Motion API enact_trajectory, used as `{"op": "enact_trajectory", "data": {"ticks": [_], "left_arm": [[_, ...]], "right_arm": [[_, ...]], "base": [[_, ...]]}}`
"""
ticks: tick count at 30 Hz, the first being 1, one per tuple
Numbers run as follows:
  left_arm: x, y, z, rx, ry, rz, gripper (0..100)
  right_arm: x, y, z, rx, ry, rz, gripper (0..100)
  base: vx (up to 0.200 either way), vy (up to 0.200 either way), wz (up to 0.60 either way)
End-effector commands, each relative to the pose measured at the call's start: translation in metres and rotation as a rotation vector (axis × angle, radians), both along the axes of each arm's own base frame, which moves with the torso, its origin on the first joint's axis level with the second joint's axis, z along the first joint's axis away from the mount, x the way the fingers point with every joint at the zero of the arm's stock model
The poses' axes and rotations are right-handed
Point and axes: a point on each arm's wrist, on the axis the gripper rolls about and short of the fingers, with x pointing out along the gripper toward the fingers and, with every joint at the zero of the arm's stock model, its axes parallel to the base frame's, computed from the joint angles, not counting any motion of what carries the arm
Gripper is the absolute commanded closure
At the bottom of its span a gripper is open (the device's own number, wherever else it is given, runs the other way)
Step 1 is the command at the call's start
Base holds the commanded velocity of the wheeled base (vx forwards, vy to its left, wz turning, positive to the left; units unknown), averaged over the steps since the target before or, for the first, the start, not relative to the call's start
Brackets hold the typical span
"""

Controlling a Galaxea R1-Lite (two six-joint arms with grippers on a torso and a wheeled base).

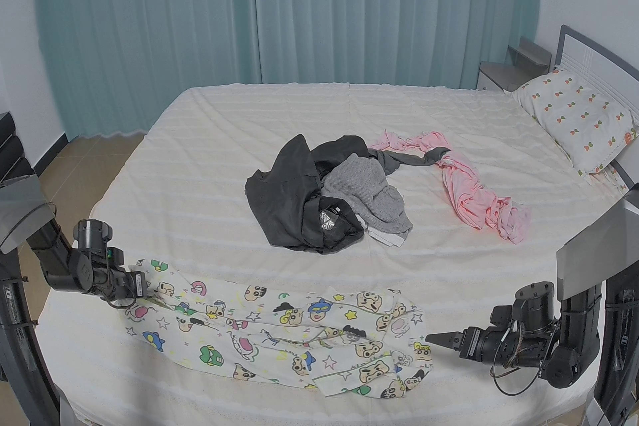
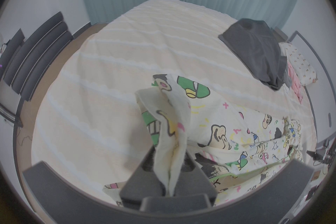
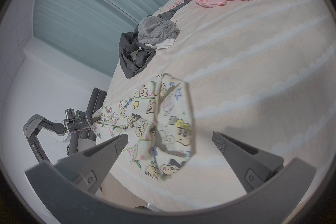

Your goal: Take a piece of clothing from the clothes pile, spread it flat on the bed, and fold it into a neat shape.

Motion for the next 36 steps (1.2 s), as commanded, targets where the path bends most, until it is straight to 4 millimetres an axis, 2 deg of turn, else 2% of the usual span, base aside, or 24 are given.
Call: {"op": "enact_trajectory", "data": {"ticks": [1, 3, 4, 5, 10, 11, 12, 15, 20, 22, 25, 26, 27, 28, 29, 31, 32, 33, 34, 36], "left_arm": [[-0.002, 0.031, 0.018, 0.012, -0.042, 0.083, 100], [-0.003, 0.046, 0.029, 0.017, -0.051, 0.121, 100], [-0.003, 0.047, 0.030, 0.016, -0.051, 0.124, 100], [-0.005, 0.058, 0.039, 0.015, -0.060, 0.150, 100], [-0.010, 0.092, 0.072, 0.047, -0.089, 0.197, 100], [-0.010, 0.092, 0.072, 0.047, -0.089, 0.197, 100], [-0.016, 0.106, 0.083, 0.082, -0.092, 0.208, 100], [-0.020, 0.116, 0.103, 0.110, -0.118, 0.229, 100], [-0.025, 0.112, 0.128, 0.123, -0.129, 0.230, 100], [-0.025, 0.097, 0.137, 0.122, -0.128, 0.197, 100], [-0.022, 0.062, 0.142, 0.152, -0.088, 0.148, 100], [-0.022, 0.062, 0.142, 0.152, -0.088, 0.148, 100], [-0.022, 0.046, 0.141, 0.162, -0.073, 0.131, 100], [-0.022, 0.021, 0.140, 0.157, -0.062, 0.093, 100], [-0.023, 0.009, 0.141, 0.146, -0.064, 0.074, 100], [-0.023, 0.009, 0.141, 0.146, -0.064, 0.074, 100], [-0.026, -0.034, 0.143, 0.105, -0.070, 0.003, 100], [-0.026, -0.034, 0.143, 0.105, -0.070, 0.003, 100], [-0.029, -0.065, 0.144, 0.087, -0.071, -0.037, 100], [-0.031, -0.094, 0.144, 0.079, -0.070, -0.063, 100]], "right_arm": [[0.001, 0.000, 0.001, 0.004, -0.011, 0.000, 0], [0.001, 0.000, 0.001, 0.004, -0.011, 0.000, 0], [0.001, 0.000, 0.001, 0.004, -0.011, 0.000, 0], [0.001, 0.000, 0.001, 0.004, -0.011, 0.000, 0], [0.000, 0.000, 0.001, 0.004, -0.010, 0.000, 0], [0.000, 0.000, 0.001, 0.004, -0.010, 0.000, 0], [0.000, 0.000, 0.001, 0.004, -0.010, 0.000, 0], [0.000, 0.000, 0.001, 0.004, -0.011, 0.000, 0], [0.000, 0.000, 0.001, 0.004, -0.010, -0.002, 0], [0.001, 0.000, 0.001, 0.004, -0.011, -0.002, 0], [0.001, 0.000, 0.001, 0.004, -0.011, -0.002, 0], [0.001, 0.000, 0.001, 0.004, -0.011, -0.002, 0], [0.001, 0.000, 0.001, 0.004, -0.011, -0.002, 0], [0.001, -0.001, 0.001, 0.004, -0.011, -0.003, 0], [0.001, -0.001, 0.001, 0.004, -0.011, -0.003, 0], [0.001, -0.001, 0.001, 0.004, -0.011, -0.003, 0], [0.001, -0.001, 0.001, 0.004, -0.011, -0.003, 0], [0.001, -0.001, 0.001, 0.004, -0.011, -0.003, 0], [0.001, -0.001, 0.001, 0.004, -0.011, -0.003, 0], [0.001, -0.001, 0.001, 0.004, -0.011, -0.003, 0]], "base": [[0.000, 0.000, 0.00], [0.000, 0.000, 0.00], [0.000, 0.000, 0.00], [0.000, 0.000, 0.00], [0.000, 0.000, 0.00], [0.000, 0.000, 0.00], [0.000, 0.000, 0.00], [0.000, 0.000, 0.00], [0.000, 0.000, 0.00], [0.000, 0.000, 0.00], [0.000, 0.000, 0.00], [0.000, 0.000, 0.00], [0.000, 0.000, 0.00], [0.000, 0.000, 0.00], [0.000, 0.000, 0.00], [0.000, 0.000, 0.00], [0.000, 0.000, 0.00], [0.000, 0.000, 0.00], [0.000, 0.000, 0.00], [0.000, 0.000, 0.00]]}}
